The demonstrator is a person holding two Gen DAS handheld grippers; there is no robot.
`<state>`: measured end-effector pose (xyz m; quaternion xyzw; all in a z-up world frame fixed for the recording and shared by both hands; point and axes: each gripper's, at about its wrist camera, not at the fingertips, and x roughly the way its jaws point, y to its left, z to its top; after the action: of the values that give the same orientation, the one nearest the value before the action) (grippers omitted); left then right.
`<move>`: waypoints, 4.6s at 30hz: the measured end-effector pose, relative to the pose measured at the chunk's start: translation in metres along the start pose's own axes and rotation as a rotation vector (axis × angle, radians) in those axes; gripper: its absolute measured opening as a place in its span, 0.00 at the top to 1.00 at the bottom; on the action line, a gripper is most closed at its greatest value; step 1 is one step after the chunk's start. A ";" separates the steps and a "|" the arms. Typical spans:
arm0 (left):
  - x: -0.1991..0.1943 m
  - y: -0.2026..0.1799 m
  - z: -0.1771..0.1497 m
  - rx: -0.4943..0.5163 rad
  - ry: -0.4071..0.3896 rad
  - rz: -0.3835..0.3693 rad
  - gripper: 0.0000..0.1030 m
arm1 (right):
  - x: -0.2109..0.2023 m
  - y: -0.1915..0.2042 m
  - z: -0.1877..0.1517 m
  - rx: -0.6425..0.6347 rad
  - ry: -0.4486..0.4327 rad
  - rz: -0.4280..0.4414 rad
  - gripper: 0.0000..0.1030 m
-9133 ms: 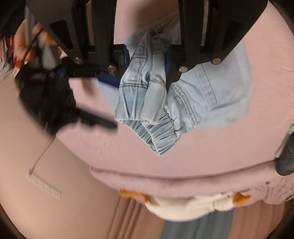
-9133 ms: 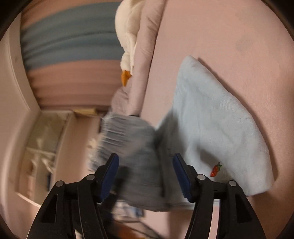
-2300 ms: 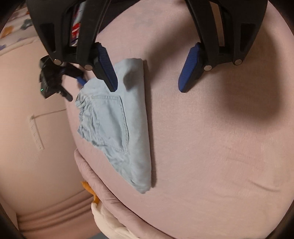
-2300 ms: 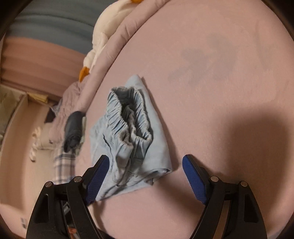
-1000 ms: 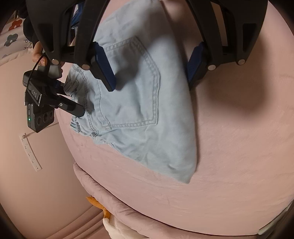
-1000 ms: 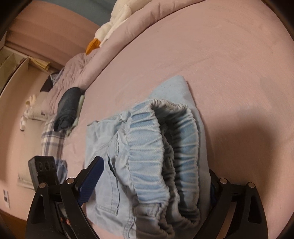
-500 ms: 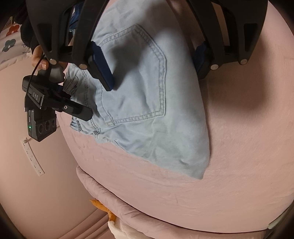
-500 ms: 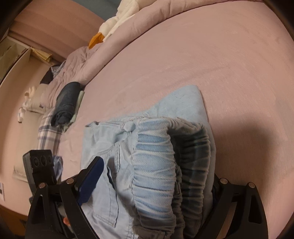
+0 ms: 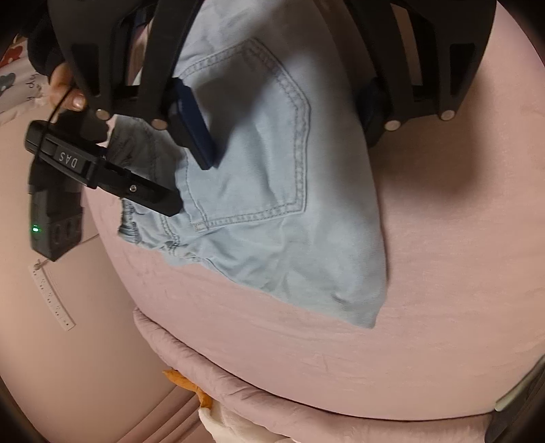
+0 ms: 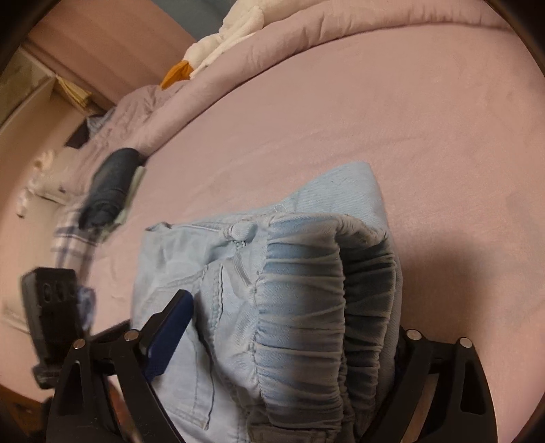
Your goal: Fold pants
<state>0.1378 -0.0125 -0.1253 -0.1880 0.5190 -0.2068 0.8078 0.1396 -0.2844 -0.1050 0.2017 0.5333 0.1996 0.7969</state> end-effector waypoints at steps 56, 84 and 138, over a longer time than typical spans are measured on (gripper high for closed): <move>-0.108 0.006 -0.027 -0.010 -0.255 0.159 0.76 | -0.038 0.102 -0.016 -0.234 -0.115 0.062 0.59; -0.100 0.042 0.021 0.019 -0.284 0.207 0.76 | 0.001 0.132 0.016 -0.301 -0.111 0.061 0.59; -0.048 0.083 0.037 0.041 -0.166 0.347 0.58 | 0.050 0.074 0.041 -0.073 -0.025 -0.010 0.46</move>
<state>0.1647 0.0860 -0.1172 -0.0956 0.4709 -0.0585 0.8750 0.1882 -0.2002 -0.0898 0.1725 0.5165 0.2123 0.8114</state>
